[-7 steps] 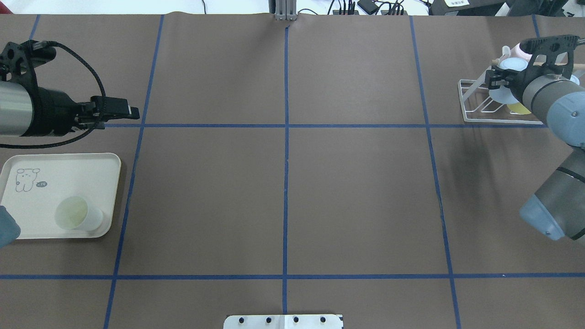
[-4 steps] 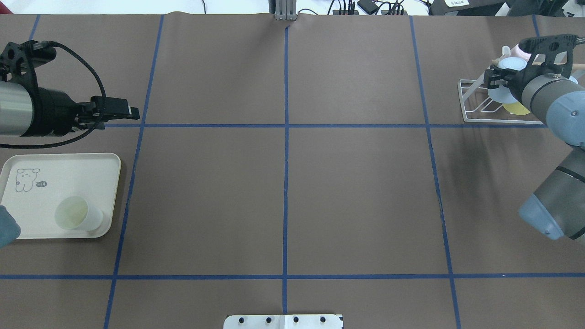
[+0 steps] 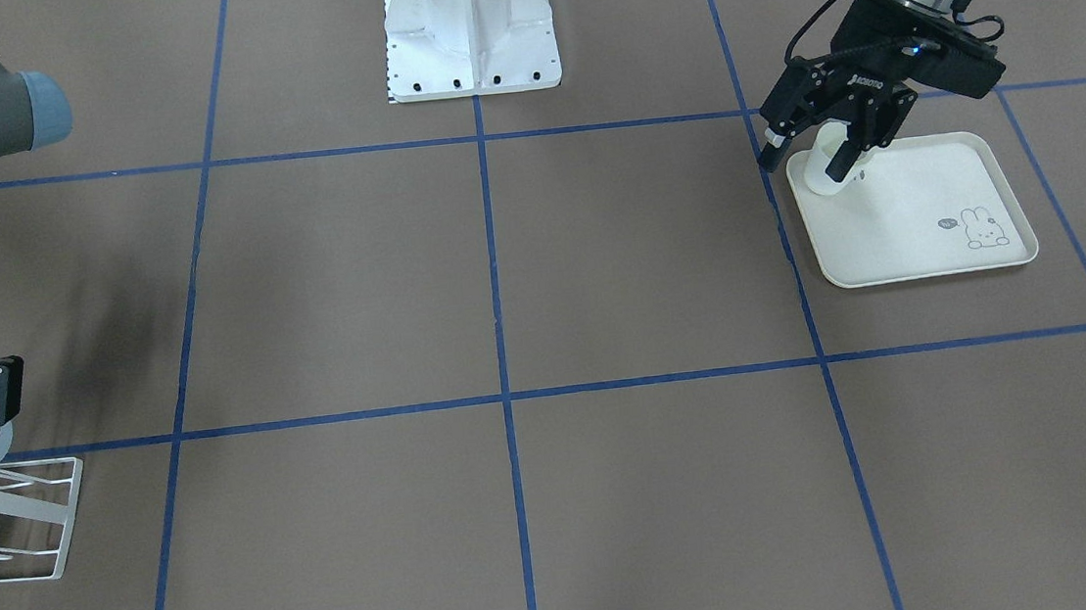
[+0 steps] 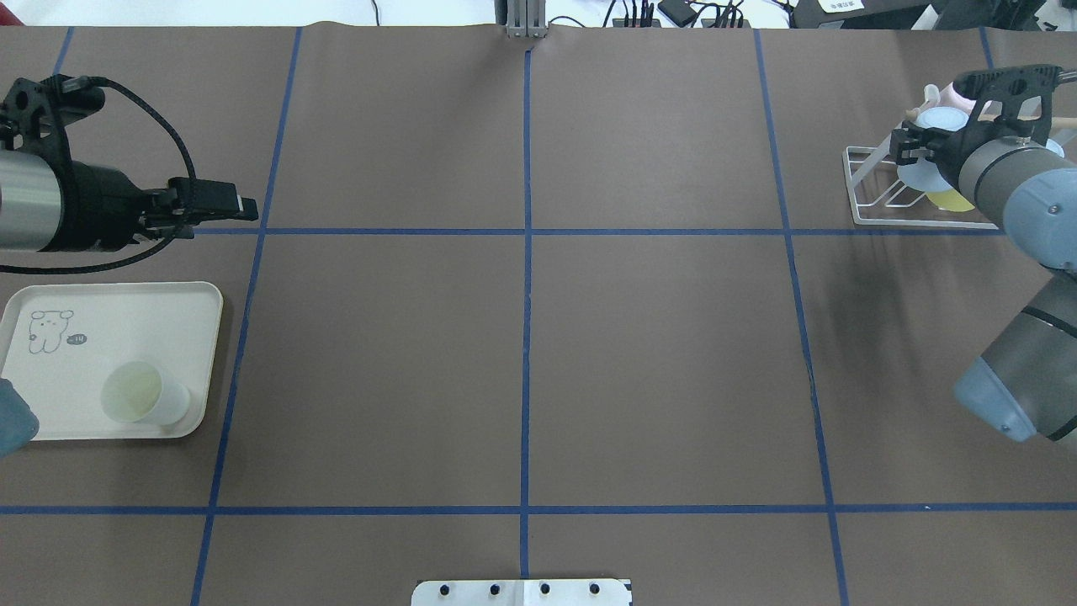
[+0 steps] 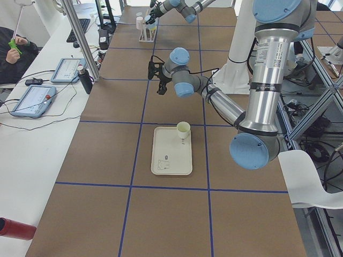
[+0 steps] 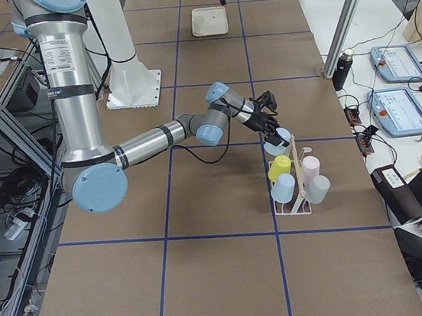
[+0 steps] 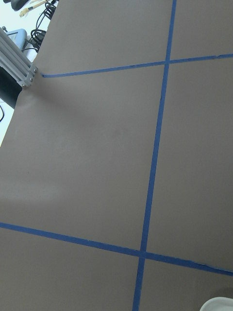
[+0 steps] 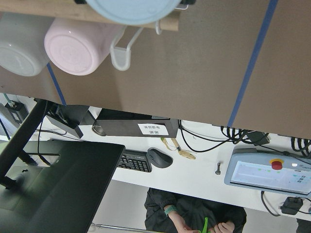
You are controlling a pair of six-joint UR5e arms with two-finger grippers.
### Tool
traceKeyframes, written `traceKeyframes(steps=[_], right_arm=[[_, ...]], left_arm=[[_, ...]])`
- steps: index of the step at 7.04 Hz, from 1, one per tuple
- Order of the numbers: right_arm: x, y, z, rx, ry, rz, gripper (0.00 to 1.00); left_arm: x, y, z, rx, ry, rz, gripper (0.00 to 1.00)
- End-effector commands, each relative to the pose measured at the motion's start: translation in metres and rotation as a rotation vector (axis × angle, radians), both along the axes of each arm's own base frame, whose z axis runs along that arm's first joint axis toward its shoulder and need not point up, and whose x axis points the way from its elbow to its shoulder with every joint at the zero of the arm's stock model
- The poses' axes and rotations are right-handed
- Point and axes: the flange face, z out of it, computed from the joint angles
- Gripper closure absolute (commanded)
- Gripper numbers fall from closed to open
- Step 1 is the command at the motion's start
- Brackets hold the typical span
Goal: Transfer IKEA cup to right arm and place on rack
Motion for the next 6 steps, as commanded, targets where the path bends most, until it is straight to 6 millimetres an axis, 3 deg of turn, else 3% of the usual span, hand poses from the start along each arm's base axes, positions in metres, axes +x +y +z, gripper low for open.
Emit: traceKeyframes(steps=[1, 3, 4, 5, 6], right_arm=[[-0.0013, -0.0015, 0.011, -0.016, 0.013, 0.0, 1.0], [-0.0017, -0.0018, 0.0134, -0.02, 0.016, -0.001, 0.99], [-0.0021, -0.0018, 0.0143, -0.023, 0.014, -0.003, 0.1], [-0.0003, -0.0007, 0.0156, -0.024, 0.012, -0.001, 0.0], [-0.0004, -0.0008, 0.0164, -0.025, 0.014, -0.002, 0.0]], left_arm=[[0.0001, 0.0, -0.0001, 0.0, 0.0, 0.0, 0.0], [0.0001, 0.0, -0.0001, 0.0, 0.0, 0.0, 0.0], [0.0001, 0.0, -0.0001, 0.0, 0.0, 0.0, 0.0], [-0.0004, 0.0005, 0.0, 0.0, 0.0, 0.0, 0.0], [-0.0004, 0.0005, 0.0, 0.0, 0.0, 0.0, 0.0]])
